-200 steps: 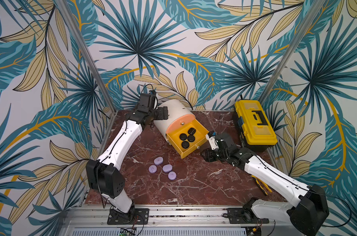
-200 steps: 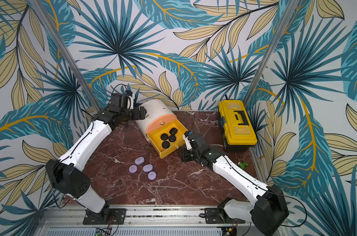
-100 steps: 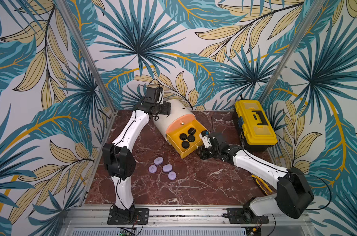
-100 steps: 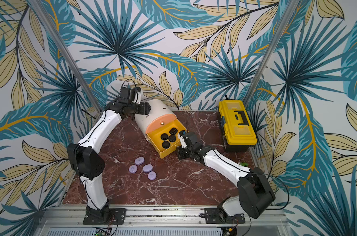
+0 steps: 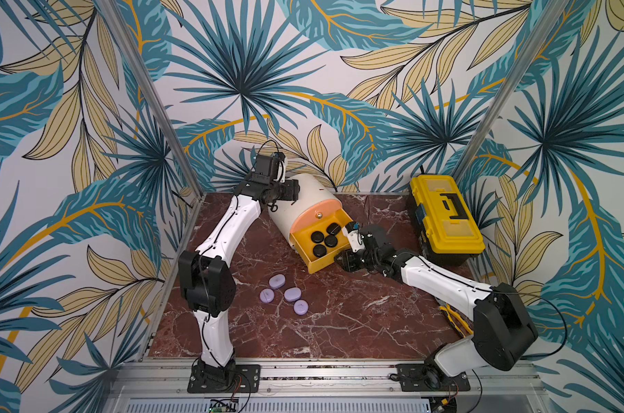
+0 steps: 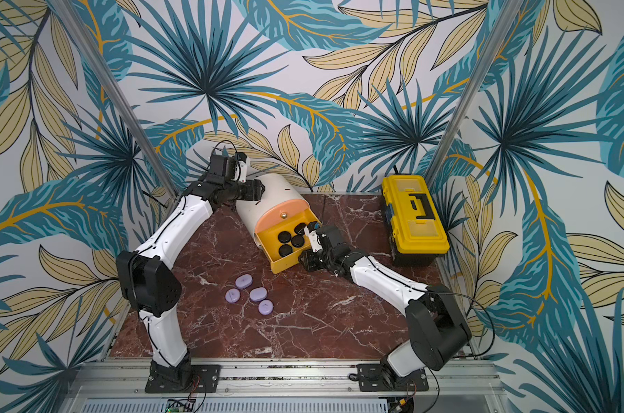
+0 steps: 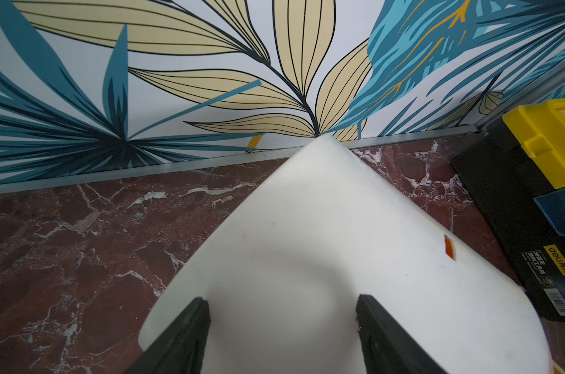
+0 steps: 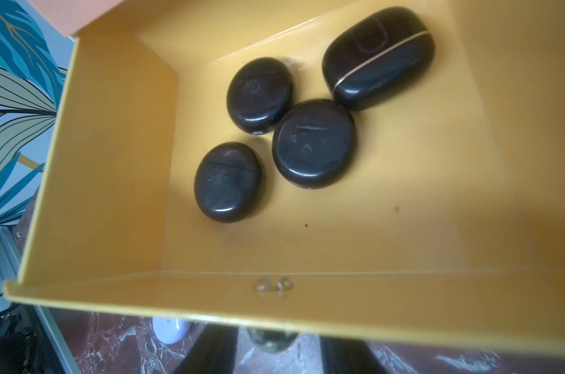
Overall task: Put the bluetooth earphones in the drawer according to color
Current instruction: Close the drawer of the storage box.
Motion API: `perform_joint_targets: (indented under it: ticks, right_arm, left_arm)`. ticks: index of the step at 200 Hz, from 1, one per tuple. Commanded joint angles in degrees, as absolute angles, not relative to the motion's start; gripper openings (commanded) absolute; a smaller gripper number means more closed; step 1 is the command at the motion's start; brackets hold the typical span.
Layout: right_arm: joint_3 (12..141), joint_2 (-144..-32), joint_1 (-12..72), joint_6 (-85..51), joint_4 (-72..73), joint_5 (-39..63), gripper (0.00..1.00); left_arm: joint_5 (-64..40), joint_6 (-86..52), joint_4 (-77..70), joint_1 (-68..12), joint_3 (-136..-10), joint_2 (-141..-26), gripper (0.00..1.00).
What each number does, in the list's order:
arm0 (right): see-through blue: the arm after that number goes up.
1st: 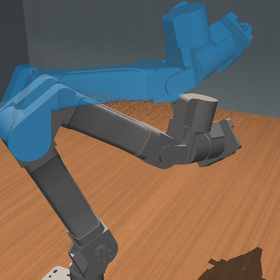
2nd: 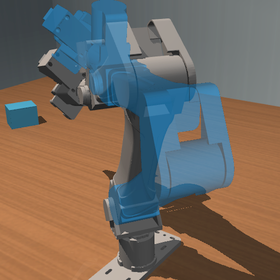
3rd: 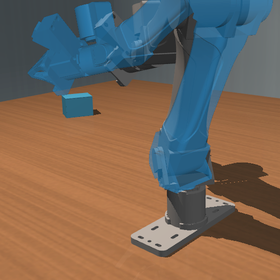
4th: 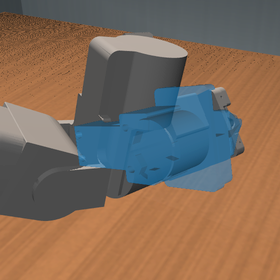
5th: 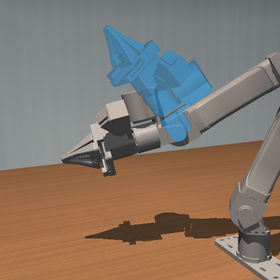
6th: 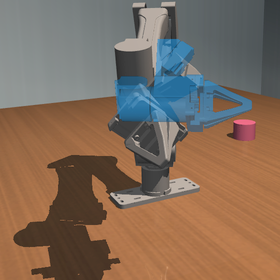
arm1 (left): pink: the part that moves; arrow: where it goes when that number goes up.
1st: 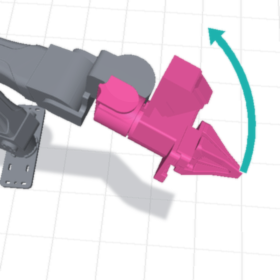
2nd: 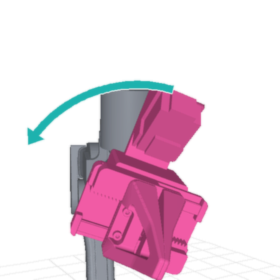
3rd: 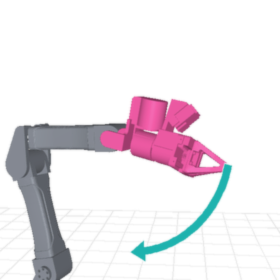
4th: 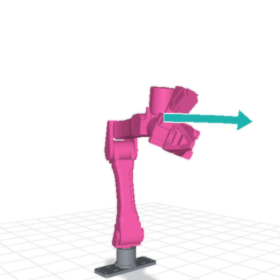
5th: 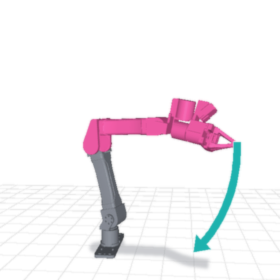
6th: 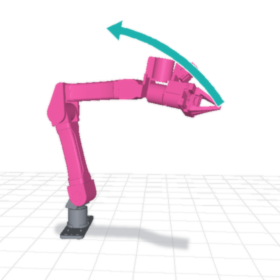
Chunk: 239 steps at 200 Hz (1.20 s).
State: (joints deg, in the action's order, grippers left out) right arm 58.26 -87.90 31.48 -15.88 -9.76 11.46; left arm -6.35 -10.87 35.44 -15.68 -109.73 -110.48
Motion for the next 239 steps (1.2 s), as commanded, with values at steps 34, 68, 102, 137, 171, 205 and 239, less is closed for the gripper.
perform_joint_targets:
  ticks: [34,68,102,137,171,205,239]
  right_arm:
    - [63.6,-91.8,31.3,-19.3,-2.2,9.5,0.45]
    - [68.3,-97.0,31.3,-21.4,-1.1,8.3,0.45]
    - [72.6,-102.4,31.3,-24.5,0.4,8.6,0.46]
    - [72.8,-102.4,31.4,-27.8,1.5,9.6,0.46]
    - [65.0,-96.1,31.3,-29.1,4.0,8.3,0.53]
    - [59.9,-93.9,30.4,-30.4,4.0,3.3,0.51]
    - [63.5,-97.8,28.4,-34.3,4.7,5.5,0.45]
  left_arm:
    - [-7.2,-10.3,39.4,-15.6,-105.4,-110.8,0.76]
    - [-7.7,-10.8,38.8,-15.7,-104.1,-110.2,0.76]
    - [-8.2,-10.9,38.6,-15.7,-103.0,-109.1,0.76]
    - [-8.2,-11.0,38.5,-15.7,-102.3,-108.4,0.76]
    - [-8.5,-10.9,38.3,-15.7,-101.8,-108.2,0.76]
    - [-8.7,-11.3,38.0,-15.7,-102.0,-108.1,0.76]
    - [-9.0,-11.5,37.9,-15.7,-102.0,-108.3,0.76]
